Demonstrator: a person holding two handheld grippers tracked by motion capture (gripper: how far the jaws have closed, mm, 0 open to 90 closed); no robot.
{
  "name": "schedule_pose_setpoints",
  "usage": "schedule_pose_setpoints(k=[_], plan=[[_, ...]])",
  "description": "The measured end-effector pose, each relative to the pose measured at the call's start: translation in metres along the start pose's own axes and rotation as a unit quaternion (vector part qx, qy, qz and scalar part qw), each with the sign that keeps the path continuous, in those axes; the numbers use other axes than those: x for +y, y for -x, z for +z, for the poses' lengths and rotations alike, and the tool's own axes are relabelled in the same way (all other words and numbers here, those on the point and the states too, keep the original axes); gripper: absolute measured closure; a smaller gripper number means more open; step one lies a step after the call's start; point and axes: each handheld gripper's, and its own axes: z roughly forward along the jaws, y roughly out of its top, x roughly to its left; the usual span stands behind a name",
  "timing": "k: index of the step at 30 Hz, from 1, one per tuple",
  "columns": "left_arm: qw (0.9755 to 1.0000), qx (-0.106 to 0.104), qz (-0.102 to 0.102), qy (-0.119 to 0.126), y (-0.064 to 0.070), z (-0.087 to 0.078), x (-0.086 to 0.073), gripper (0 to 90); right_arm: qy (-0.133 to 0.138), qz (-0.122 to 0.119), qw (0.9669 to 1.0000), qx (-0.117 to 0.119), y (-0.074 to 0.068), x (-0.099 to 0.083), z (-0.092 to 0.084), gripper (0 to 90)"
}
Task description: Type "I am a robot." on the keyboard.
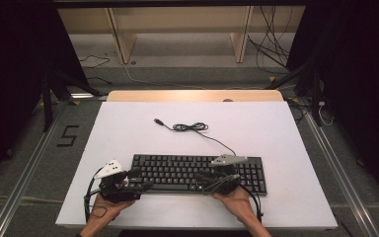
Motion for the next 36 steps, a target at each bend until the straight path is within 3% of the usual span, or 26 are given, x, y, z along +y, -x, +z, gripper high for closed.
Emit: schedule_pose_setpoints(k=[11,24,36], plan=[[1.0000,-0.004,-0.002,-0.001,0.000,0.000,0.000,23.7,0.029,0.003,0.9996,0.006,0.006,-0.002,-0.022,54.1],[1.0000,-0.006,-0.003,-0.003,0.001,0.000,0.000,23.4,0.060,0.010,0.9982,-0.006,0.016,-0.013,-0.052,42.0],[0.9999,-0.009,-0.004,-0.003,0.000,0.000,0.001,23.3,0.080,0.007,0.9966,-0.018,0.023,-0.027,-0.075,39.0]])
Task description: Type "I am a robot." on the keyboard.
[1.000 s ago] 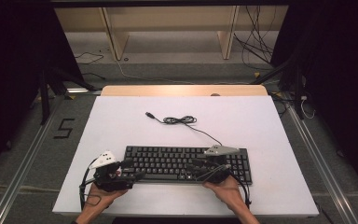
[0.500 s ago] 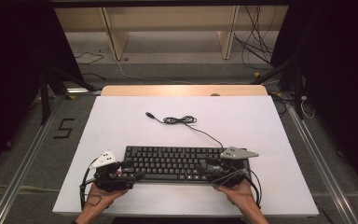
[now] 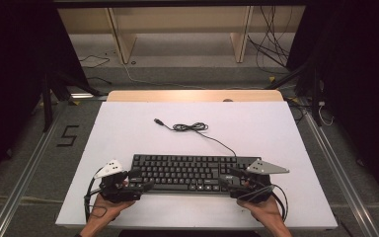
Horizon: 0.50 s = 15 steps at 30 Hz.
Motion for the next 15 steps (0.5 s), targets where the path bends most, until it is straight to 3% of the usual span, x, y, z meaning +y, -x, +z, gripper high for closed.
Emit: schedule_pose_setpoints(k=[8,15], plan=[[1.0000,-0.003,0.000,0.000,0.001,0.000,0.000,23.2,0.010,0.003,0.9998,-0.017,0.008,-0.010,-0.018,38.3],[1.0000,-0.005,0.001,-0.001,0.003,0.001,0.000,22.7,0.015,0.002,0.9996,-0.026,0.011,-0.015,-0.024,36.7]])
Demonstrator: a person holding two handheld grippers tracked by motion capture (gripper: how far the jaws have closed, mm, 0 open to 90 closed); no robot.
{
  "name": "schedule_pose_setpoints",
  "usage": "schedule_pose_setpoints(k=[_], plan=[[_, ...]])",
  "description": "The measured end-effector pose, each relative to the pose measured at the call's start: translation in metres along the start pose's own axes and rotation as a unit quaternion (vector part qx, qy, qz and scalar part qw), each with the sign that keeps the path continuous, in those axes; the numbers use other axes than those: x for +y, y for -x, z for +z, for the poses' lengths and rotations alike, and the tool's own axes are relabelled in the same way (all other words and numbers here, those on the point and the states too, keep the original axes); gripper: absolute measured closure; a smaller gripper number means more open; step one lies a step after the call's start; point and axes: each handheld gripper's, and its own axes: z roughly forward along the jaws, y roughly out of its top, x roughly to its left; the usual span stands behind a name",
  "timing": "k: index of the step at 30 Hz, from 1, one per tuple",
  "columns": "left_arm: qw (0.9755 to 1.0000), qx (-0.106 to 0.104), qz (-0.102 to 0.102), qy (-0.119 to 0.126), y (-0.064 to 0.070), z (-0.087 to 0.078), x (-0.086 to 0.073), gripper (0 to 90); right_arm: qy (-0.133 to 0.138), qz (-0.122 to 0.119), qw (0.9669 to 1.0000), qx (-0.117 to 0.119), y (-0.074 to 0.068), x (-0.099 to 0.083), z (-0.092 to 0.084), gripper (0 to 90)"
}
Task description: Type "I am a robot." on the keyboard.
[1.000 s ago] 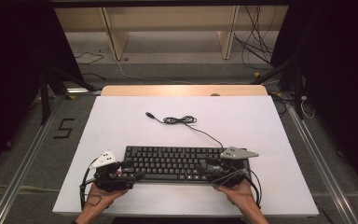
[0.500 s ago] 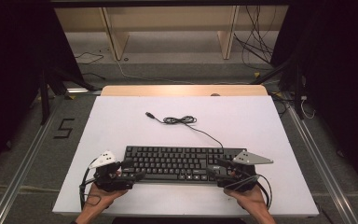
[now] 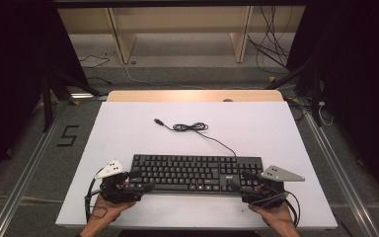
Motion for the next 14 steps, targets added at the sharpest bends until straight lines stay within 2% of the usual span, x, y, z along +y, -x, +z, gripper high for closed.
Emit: schedule_pose_setpoints(k=[14], plan=[[1.0000,0.003,-0.001,0.003,-0.0024,-0.0005,0.0001,22.2,0.000,-0.006,1.0000,0.003,-0.0042,-0.0001,0.0036,34.7]])
